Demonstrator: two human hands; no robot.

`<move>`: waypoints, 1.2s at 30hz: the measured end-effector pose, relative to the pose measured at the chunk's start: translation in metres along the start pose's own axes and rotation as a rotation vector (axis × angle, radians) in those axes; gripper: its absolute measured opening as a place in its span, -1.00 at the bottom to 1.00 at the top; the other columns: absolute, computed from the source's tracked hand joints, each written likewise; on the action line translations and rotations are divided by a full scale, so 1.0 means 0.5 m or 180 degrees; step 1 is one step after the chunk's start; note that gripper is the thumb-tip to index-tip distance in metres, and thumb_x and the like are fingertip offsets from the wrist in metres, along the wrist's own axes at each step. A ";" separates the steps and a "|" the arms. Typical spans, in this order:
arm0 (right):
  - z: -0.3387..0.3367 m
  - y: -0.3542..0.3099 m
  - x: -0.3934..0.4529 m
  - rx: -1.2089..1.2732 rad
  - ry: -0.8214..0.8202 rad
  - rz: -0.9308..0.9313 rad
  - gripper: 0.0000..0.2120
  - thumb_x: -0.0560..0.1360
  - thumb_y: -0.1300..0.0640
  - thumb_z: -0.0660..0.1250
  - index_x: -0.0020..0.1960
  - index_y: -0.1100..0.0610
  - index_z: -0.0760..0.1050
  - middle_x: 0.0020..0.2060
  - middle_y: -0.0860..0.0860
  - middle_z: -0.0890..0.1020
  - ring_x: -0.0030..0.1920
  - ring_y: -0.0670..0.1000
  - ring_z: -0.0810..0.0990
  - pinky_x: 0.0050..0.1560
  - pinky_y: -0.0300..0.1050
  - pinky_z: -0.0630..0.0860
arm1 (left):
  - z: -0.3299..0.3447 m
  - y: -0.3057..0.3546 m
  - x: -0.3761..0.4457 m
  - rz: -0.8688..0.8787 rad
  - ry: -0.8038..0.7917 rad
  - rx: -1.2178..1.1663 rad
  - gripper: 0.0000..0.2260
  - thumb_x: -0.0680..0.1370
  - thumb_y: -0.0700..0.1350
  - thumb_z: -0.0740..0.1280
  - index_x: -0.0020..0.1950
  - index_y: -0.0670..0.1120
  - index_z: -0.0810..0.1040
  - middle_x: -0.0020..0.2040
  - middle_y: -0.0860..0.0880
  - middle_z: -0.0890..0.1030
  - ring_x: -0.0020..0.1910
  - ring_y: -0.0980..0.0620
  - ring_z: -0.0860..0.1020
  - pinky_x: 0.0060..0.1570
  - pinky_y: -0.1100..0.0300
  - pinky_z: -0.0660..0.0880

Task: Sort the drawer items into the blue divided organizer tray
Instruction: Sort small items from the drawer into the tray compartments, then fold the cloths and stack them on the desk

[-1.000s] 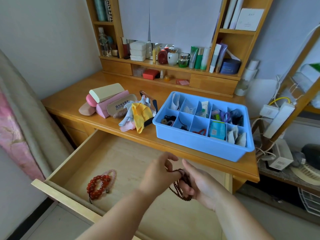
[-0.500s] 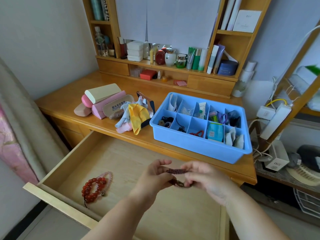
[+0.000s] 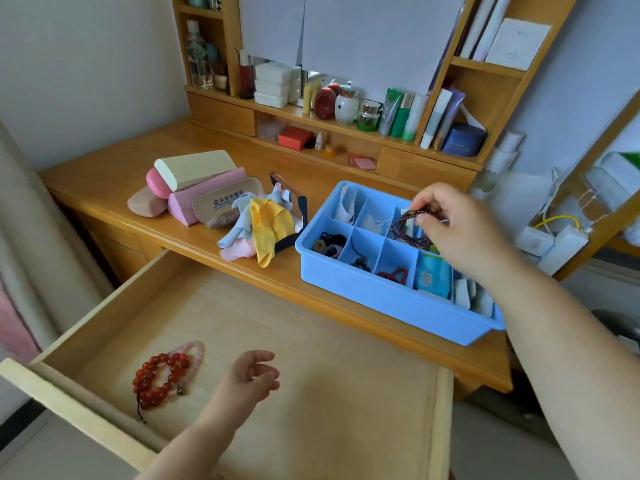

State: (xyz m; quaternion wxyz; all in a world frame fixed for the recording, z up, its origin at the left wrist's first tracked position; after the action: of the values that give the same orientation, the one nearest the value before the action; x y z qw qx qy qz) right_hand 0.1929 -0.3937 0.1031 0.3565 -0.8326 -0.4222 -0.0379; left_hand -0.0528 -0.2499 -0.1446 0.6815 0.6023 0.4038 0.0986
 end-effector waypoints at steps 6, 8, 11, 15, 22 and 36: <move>0.075 0.055 0.029 -0.0552 -0.1568 0.0659 -0.80 0.55 0.22 0.26 -0.09 -0.09 0.41 -0.20 -0.11 0.62 -0.12 -0.05 0.58 -0.16 -0.12 0.46 | -0.038 -0.036 0.031 -0.0035 0.0100 0.0377 -0.78 0.54 -0.35 0.24 0.07 -0.07 0.50 -0.14 -0.15 0.62 -0.24 -0.02 0.64 -0.18 0.15 0.53; 0.098 0.071 0.028 -0.0490 -0.2016 0.0925 -0.84 0.53 0.22 0.29 -0.07 -0.05 0.44 -0.19 -0.07 0.66 -0.11 -0.06 0.59 -0.14 -0.16 0.46 | -0.041 -0.042 0.037 -0.0065 0.0124 0.0367 -0.78 0.53 -0.37 0.23 0.06 -0.08 0.50 -0.16 -0.14 0.62 -0.26 -0.03 0.63 -0.19 0.13 0.52; 0.106 0.093 0.040 -0.1133 -0.1584 0.0794 -0.86 0.52 0.23 0.29 0.01 0.02 0.50 0.03 -0.02 0.60 0.00 0.00 0.54 -0.07 -0.14 0.44 | -0.044 -0.043 0.038 -0.0074 0.0163 0.0372 -0.78 0.53 -0.38 0.22 0.04 -0.10 0.50 -0.17 -0.15 0.61 -0.29 -0.03 0.61 -0.22 0.14 0.51; 0.100 0.060 0.020 -0.0904 -0.0162 0.0053 -0.88 0.50 0.25 0.29 -0.04 0.11 0.58 -0.11 -0.03 0.59 -0.07 0.03 0.56 -0.12 -0.11 0.42 | -0.072 -0.020 0.033 0.0302 0.0347 0.0894 -0.77 0.51 -0.35 0.27 0.02 -0.05 0.53 -0.23 -0.07 0.58 -0.38 0.08 0.57 -0.28 0.22 0.51; 0.167 -0.041 0.005 -0.0148 -0.0108 -0.0456 -0.93 0.46 0.19 0.38 -0.18 0.05 0.57 -0.25 -0.13 0.58 -0.18 -0.13 0.54 -0.19 -0.42 0.38 | -0.199 0.031 0.030 0.0893 0.1165 0.2535 -0.91 0.53 -0.11 0.32 -0.04 0.08 0.55 -0.09 0.09 0.55 -0.33 0.16 0.54 -0.28 0.28 0.49; 0.366 -0.076 0.278 -0.1902 -0.0595 0.0185 -0.82 0.52 0.08 0.21 -0.24 0.09 0.40 -0.34 0.01 0.45 -0.14 0.11 0.51 -0.27 -0.13 0.25 | -0.176 0.169 0.086 0.2081 0.1128 0.2014 -0.72 0.47 -0.20 0.42 0.12 0.05 0.51 -0.02 0.23 0.46 -0.07 0.27 0.49 -0.08 0.48 0.41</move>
State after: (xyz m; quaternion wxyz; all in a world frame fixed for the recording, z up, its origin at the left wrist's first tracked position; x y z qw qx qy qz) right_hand 0.2106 -0.1707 0.0391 0.0566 -0.9121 -0.3993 -0.0735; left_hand -0.0538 -0.1362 -0.0824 0.3190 0.8491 0.3135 0.2809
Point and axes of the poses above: each hand's wrist, its own x-axis towards the middle knuckle, its own z-axis out of the palm, y = z × x, the point moved 4 cm from there along x, towards the middle knuckle
